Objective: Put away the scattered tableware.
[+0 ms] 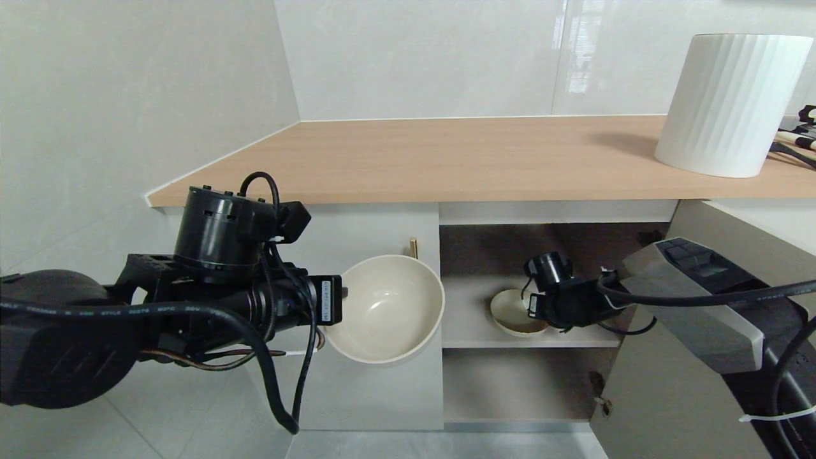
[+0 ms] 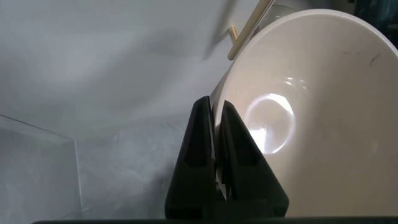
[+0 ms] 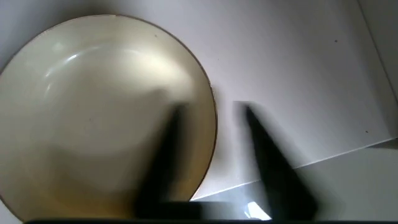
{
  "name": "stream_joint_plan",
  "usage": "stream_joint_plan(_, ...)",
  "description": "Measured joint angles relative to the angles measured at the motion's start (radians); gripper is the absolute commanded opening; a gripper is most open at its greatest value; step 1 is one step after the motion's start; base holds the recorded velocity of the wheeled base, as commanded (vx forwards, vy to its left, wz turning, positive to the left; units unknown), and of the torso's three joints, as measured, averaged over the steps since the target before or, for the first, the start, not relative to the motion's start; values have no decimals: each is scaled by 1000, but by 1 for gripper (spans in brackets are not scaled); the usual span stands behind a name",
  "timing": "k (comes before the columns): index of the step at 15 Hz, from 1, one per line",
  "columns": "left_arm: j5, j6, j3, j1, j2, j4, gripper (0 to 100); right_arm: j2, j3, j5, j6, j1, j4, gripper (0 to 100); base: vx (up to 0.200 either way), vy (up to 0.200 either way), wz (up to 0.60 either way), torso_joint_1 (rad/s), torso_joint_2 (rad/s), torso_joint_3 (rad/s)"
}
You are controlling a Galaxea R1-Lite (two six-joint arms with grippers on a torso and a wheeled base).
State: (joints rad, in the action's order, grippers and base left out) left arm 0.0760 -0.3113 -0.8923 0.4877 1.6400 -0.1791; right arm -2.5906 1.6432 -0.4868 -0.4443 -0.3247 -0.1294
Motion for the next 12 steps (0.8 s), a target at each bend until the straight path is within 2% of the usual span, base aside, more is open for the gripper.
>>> stream_joint_plan(6,-1,0,1,0,7,-21,0,16,-17,1,-18,-1,3,100,0,0,0,0,0,0)
stream_joint_plan(9,0,10,-14,11,28,-22,0,109,-133,38,-35,-21,11,100,0,0,0,0,0,0)
stream_joint_plan(12,5,55,-26,48,75,-29,0,287,-305,171,-34,-57,13,100,0,0,0,0,0,0)
